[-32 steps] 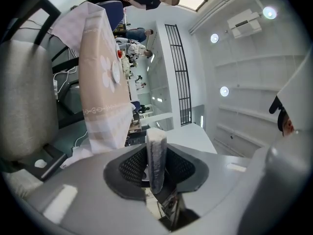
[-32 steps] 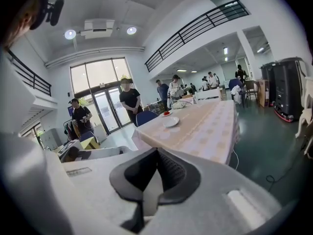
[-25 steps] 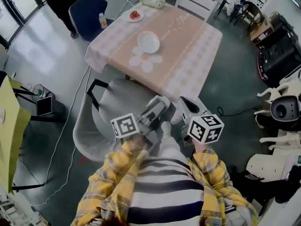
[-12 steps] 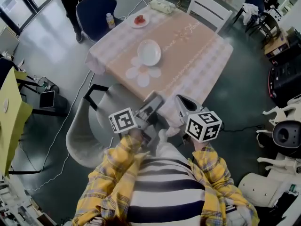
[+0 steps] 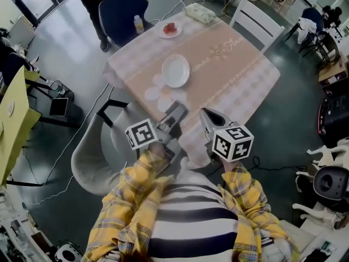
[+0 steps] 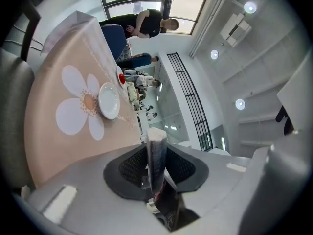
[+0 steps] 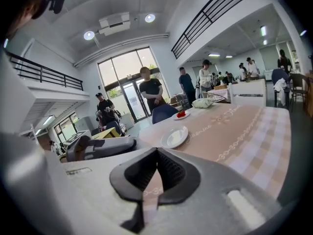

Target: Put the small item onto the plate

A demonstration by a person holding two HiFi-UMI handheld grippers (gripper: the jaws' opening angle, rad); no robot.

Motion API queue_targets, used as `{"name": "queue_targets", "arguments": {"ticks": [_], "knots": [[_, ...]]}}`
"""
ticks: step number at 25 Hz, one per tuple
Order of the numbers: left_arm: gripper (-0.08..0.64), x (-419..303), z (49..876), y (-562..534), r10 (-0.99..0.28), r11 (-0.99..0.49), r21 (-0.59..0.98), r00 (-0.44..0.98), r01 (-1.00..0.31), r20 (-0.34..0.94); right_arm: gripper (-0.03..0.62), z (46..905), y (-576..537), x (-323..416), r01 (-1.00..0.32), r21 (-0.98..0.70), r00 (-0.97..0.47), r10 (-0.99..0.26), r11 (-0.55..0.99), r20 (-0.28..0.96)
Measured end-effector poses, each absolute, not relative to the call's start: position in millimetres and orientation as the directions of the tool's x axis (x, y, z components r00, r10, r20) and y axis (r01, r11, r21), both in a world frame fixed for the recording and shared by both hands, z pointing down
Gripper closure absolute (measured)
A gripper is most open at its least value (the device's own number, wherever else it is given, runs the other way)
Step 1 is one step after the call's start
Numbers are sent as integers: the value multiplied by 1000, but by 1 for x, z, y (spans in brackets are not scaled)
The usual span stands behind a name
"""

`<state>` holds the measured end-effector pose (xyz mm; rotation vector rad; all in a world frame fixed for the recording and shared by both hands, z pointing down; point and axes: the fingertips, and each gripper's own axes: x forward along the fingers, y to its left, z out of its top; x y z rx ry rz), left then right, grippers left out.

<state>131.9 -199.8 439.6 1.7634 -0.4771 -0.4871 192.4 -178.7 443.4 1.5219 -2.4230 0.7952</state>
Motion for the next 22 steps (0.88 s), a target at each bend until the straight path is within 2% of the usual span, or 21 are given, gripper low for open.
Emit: {"name": "queue_targets", "arguments": {"ticks": [8, 22], "knots": [[462, 135, 455, -246, -637, -215, 968, 770, -126, -42, 595, 460, -225, 184, -841, -311, -540, -709, 442, 453], [462, 130, 486, -326, -685, -147, 971, 727, -191, 39, 595, 479, -294, 177, -850, -301, -526, -679, 432, 513]]}}
